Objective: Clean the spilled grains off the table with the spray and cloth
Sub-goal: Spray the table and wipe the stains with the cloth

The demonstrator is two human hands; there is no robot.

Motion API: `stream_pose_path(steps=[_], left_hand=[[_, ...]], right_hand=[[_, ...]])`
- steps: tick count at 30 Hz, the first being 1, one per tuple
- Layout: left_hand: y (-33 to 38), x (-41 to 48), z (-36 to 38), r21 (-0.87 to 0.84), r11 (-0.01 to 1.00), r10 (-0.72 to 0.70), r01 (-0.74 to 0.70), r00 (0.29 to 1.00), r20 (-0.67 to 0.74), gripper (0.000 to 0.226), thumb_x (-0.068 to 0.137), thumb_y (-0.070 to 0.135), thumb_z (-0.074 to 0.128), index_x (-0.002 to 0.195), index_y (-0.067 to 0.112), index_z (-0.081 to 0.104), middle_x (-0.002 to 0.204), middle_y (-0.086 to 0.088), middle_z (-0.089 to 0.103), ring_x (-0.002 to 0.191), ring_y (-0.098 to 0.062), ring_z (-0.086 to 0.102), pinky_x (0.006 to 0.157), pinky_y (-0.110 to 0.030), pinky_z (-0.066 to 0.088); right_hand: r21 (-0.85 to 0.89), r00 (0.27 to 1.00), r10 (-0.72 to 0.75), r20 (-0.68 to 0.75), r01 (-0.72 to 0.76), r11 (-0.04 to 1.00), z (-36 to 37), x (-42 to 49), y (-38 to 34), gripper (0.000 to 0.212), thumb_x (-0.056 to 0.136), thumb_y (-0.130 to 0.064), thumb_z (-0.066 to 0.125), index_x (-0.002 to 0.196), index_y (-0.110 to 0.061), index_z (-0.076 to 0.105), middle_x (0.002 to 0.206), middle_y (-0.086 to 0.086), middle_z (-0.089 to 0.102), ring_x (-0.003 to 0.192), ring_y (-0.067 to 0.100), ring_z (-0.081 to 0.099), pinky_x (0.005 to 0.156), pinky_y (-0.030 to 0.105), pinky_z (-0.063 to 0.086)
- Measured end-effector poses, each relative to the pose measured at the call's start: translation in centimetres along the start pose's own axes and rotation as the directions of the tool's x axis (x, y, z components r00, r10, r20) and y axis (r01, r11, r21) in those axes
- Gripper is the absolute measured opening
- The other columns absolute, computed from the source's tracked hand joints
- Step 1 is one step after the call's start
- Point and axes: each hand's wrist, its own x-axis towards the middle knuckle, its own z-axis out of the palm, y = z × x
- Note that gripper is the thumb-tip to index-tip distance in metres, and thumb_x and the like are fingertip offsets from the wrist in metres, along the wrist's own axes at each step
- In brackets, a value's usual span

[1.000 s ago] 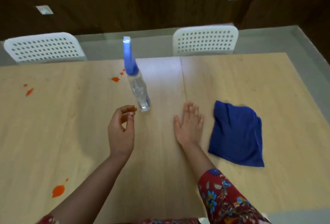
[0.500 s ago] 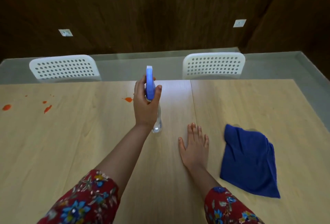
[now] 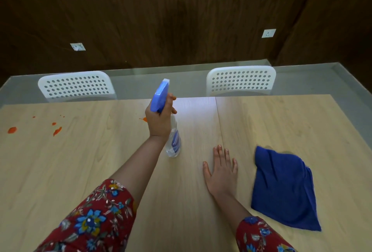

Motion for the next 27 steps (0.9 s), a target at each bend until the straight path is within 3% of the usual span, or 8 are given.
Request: stream_pose_path(steps=[2,3,5,8,10,14,18,27], left_hand=[[0.3,0.0,-0.1,0.036,0.998,-0.051,0.046,0.988,0.143,0.009,0.097,0.018,0.056,0.094,0.02,0.063,0.078,-0.004,0.065,0.059,-0.018,0.059,0.067,-0.034,0.053],[0.4,0.1,0.0,0.111,0.99,-0.106,0.083,0.97,0.221,0.01,0.096,0.023,0.056,0.096,0.015,0.063,0.079,-0.012,0.065,0.057,-0.02,0.059,0.068,-0.039,0.054],[-0.2,0.5,0.6,0.359,0.92,-0.278,0.158,0.908,0.313,0.03,0.094,0.038,0.057,0.096,0.009,0.064,0.079,-0.009,0.066,0.052,-0.02,0.06,0.068,-0.043,0.055],[-1.0,0.6,1.2,0.58,0.766,-0.53,0.277,0.782,0.328,0.047,0.092,0.053,0.053,0.092,0.007,0.064,0.082,-0.003,0.068,0.048,-0.019,0.061,0.058,-0.034,0.051],[-1.6,0.5,1.4,0.647,0.704,-0.6,0.292,0.732,0.324,0.049,0.093,0.053,0.05,0.088,0.005,0.062,0.08,-0.005,0.067,0.049,-0.019,0.06,0.054,-0.027,0.045],[-2.3,1.5,1.0,0.605,0.718,-0.579,0.344,0.778,0.244,0.049,0.092,0.053,0.051,0.076,0.007,0.059,0.071,-0.007,0.063,0.048,-0.021,0.059,0.053,-0.028,0.044],[-2.2,3.2,-0.6,0.565,0.757,-0.505,0.328,0.843,0.187,0.049,0.092,0.054,0.051,0.083,0.008,0.061,0.077,-0.005,0.067,0.051,-0.023,0.063,0.063,-0.036,0.053],[-1.9,5.0,-7.6,0.614,0.688,-0.528,0.386,0.847,0.06,0.049,0.095,0.051,0.049,0.085,0.004,0.061,0.08,-0.01,0.067,0.061,-0.024,0.064,0.058,-0.032,0.052]], right_hand=[[0.003,1.0,-0.001,-0.002,0.001,1.0,0.0,0.0,-0.1,0.073,0.093,-0.058,0.011,0.155,-0.022,0.004,0.164,-0.004,0.005,0.15,0.015,0.001,0.12,0.04,-0.004],[0.012,1.0,0.001,-0.01,-0.001,1.0,-0.1,0.0,-0.1,0.073,0.092,-0.058,0.01,0.155,-0.021,0.005,0.163,-0.004,0.006,0.15,0.015,0.002,0.12,0.04,-0.004],[0.018,1.0,0.002,-0.009,-0.002,1.0,-0.1,0.1,-0.2,0.074,0.091,-0.059,0.008,0.155,-0.022,0.005,0.163,-0.004,0.006,0.15,0.015,0.001,0.119,0.04,-0.006],[0.023,1.0,0.008,-0.03,-0.007,1.0,0.0,0.1,-0.3,0.073,0.092,-0.058,0.011,0.155,-0.021,0.008,0.163,-0.003,0.01,0.15,0.016,0.005,0.118,0.038,-0.009],[0.019,1.0,0.011,-0.027,-0.011,1.0,-0.1,0.0,-0.2,0.073,0.092,-0.058,0.011,0.155,-0.022,0.008,0.163,-0.004,0.01,0.15,0.016,0.005,0.117,0.038,-0.009],[0.017,1.0,0.01,-0.028,-0.009,1.0,-0.1,0.0,-0.1,0.073,0.092,-0.058,0.012,0.155,-0.023,0.014,0.163,-0.005,0.013,0.15,0.015,0.008,0.118,0.038,-0.006],[0.005,0.999,0.008,-0.038,-0.008,1.0,0.0,0.0,-0.1,0.072,0.092,-0.057,0.015,0.155,-0.022,0.019,0.162,-0.004,0.016,0.149,0.015,0.011,0.118,0.038,-0.003],[-0.019,0.999,0.013,-0.034,-0.013,1.0,0.1,0.0,-0.1,0.073,0.092,-0.057,0.012,0.155,-0.022,0.014,0.163,-0.006,0.012,0.15,0.014,0.007,0.118,0.037,-0.006]])
